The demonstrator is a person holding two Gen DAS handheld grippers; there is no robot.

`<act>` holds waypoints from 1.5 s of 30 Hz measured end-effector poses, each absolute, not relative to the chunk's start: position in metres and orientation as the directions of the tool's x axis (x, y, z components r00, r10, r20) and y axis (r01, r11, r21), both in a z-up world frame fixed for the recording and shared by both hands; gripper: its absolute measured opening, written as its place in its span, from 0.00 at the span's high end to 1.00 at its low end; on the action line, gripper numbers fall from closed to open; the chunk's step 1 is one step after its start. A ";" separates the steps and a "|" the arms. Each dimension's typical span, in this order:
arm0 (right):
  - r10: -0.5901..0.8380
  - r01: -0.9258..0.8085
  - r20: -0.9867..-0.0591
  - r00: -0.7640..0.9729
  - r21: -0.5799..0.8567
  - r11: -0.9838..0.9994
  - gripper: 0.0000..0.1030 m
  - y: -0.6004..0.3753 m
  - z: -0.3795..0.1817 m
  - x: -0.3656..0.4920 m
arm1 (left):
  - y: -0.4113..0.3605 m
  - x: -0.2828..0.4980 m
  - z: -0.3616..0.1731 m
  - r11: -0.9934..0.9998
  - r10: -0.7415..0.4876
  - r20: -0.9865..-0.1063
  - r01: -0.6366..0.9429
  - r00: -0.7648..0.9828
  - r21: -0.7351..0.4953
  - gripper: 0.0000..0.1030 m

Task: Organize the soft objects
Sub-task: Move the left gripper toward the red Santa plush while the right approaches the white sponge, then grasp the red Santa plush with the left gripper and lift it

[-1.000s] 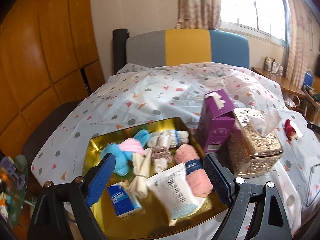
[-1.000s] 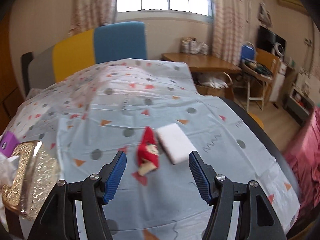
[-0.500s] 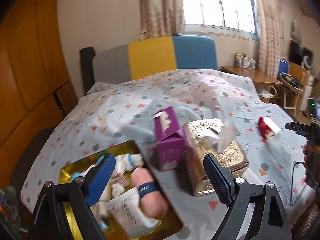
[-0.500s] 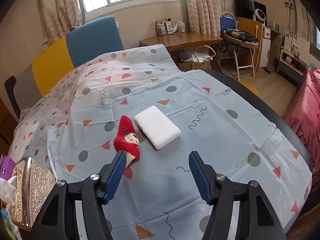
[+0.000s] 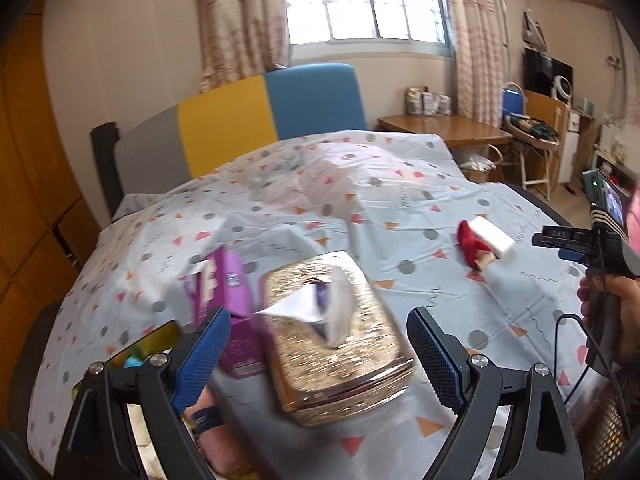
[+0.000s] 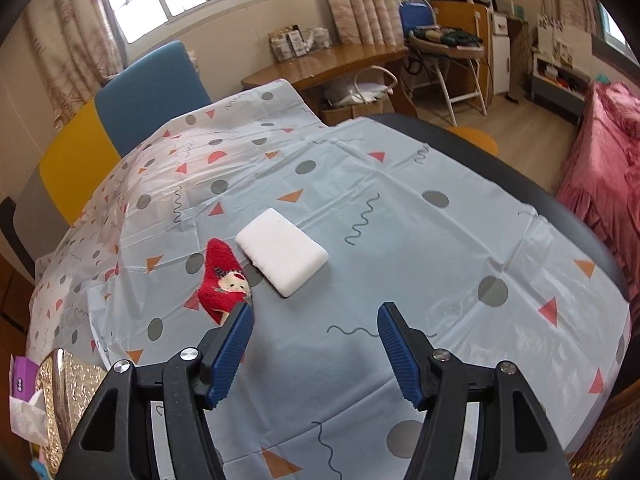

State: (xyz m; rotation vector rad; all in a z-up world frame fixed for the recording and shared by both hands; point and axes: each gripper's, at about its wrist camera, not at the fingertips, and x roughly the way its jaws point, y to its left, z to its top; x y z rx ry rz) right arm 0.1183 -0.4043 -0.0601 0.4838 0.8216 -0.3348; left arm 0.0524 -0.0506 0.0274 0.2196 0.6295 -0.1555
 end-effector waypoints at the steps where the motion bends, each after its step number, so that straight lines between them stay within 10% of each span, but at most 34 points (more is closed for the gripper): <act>1: -0.095 0.474 -0.770 0.631 0.286 0.833 0.36 -0.407 -0.062 0.118 | -0.057 0.056 0.026 0.963 -0.087 -0.606 0.223 0.791 0.153 0.12; 28: -0.036 0.592 -0.786 0.617 0.433 0.680 0.36 -0.443 -0.075 0.104 | -0.212 0.122 -0.025 0.875 -0.227 -0.683 0.453 0.694 0.170 0.12; 45: 0.004 0.588 -0.792 0.611 0.458 0.667 0.36 -0.443 -0.079 0.105 | -0.267 0.229 -0.072 0.894 -0.335 -0.795 0.438 0.506 -0.098 0.25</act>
